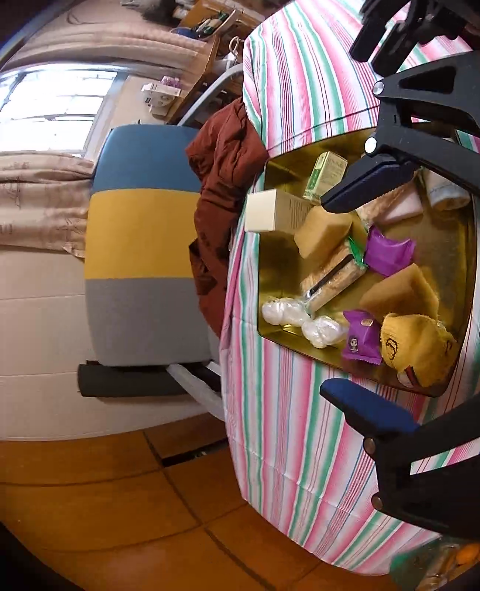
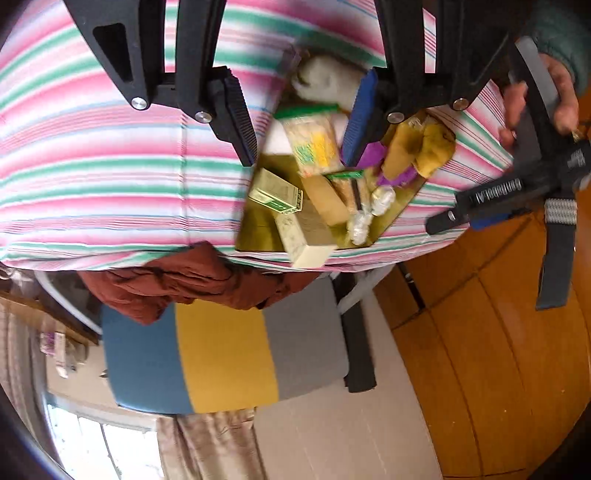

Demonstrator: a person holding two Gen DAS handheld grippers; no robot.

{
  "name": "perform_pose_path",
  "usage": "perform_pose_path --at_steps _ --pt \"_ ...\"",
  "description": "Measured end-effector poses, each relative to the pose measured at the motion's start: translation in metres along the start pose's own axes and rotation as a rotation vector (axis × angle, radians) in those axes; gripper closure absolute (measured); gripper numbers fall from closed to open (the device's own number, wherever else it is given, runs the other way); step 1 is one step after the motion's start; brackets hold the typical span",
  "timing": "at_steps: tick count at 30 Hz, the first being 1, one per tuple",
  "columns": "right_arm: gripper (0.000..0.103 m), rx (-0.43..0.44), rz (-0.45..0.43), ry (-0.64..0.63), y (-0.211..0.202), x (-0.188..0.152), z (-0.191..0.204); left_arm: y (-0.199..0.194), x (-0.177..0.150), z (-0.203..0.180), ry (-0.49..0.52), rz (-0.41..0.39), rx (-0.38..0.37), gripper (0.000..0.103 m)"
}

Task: Organize objects
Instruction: 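Lower the packet and box into the gold tray and open both grippers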

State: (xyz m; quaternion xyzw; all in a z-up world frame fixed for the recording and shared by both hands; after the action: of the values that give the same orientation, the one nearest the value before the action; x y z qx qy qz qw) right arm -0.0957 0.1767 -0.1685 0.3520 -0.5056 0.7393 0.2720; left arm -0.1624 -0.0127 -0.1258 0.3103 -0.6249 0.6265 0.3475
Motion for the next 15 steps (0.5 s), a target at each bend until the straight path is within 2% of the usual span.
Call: perform_pose_path --at_steps 4,6,8,12,15 --pt "0.054 -0.023 -0.016 0.049 -0.03 -0.025 -0.022 -0.017 -0.006 -0.005 -0.023 0.006 -0.031 0.01" --pt "0.053 -0.034 -0.005 0.072 -0.041 -0.04 -0.033 -0.031 -0.011 -0.008 -0.022 -0.017 -0.007 0.006" --pt "0.053 -0.069 0.001 0.095 -0.05 -0.054 -0.046 -0.045 -0.014 -0.017 0.001 -0.053 0.001 0.003" --pt "0.053 -0.077 -0.014 0.194 -0.068 -0.069 -0.066 -0.074 -0.021 -0.05 0.049 -0.089 -0.028 0.003" --pt "0.053 -0.109 -0.018 0.21 -0.079 -0.075 -0.079 -0.094 -0.026 -0.076 0.108 -0.111 -0.024 0.0"
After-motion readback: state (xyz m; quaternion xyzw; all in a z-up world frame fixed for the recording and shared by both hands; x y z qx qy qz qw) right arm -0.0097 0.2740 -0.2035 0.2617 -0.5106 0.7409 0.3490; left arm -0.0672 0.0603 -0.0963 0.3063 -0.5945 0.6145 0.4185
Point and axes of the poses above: each gripper's, at about its wrist camera, not at the fingertips, and y roughly the way its jaws point, z to its left, x to its top, the point moved 10 cm from there along y, roughly the way its jaws point, and after that the axes turned 5 degrees about -z, right-handed, at the moved point
